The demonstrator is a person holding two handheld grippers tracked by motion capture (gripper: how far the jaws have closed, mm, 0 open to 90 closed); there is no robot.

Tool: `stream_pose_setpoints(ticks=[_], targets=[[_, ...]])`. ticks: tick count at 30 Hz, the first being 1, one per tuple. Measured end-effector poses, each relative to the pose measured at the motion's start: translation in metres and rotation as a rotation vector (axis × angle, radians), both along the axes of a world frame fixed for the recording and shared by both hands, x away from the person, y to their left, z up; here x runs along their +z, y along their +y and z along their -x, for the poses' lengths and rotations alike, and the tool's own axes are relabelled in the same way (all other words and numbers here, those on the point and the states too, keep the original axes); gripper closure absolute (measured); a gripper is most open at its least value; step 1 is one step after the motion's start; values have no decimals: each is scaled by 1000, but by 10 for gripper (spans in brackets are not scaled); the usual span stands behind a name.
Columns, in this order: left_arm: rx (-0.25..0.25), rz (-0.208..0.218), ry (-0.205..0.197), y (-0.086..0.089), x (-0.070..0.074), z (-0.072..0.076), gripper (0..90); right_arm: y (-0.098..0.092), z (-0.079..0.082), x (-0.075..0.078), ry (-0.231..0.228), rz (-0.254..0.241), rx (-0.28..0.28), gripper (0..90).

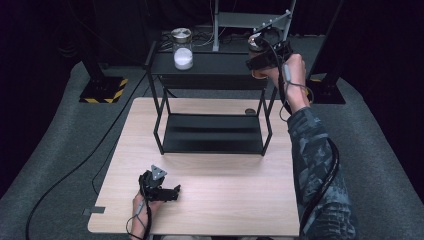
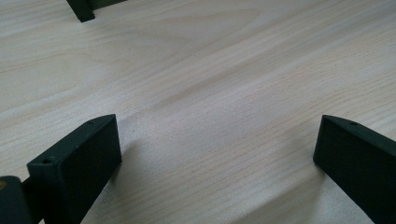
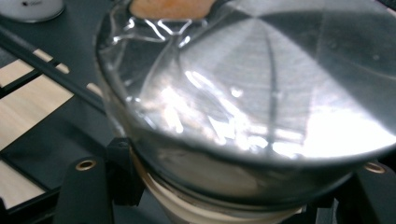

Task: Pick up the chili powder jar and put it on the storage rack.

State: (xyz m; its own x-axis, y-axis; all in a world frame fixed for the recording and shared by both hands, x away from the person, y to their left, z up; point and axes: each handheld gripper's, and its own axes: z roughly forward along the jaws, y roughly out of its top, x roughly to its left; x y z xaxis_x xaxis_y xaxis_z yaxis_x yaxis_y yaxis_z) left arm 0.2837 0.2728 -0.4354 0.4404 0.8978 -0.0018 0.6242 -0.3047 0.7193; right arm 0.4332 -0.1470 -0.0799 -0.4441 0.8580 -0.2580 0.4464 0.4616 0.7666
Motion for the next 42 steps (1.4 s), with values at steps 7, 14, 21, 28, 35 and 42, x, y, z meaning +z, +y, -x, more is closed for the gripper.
stream_pose_setpoints(ticks=[7,14,21,28,35,42], targets=[[0,0,0,0,0,0,4,-1,-12,-7,-11,-52,-17,306],[0,0,0,0,0,0,4,-4,-23,-13,-12,-97,-23,306],[0,0,0,0,0,0,4,-5,-32,-20,-6,-132,-49,306],[0,0,0,0,0,0,4,-11,-41,-27,13,-191,-65,306],[0,0,0,0,0,0,4,-21,-46,-33,29,-247,-70,306],[0,0,0,0,0,0,4,-22,-45,-36,25,-258,-79,305]])
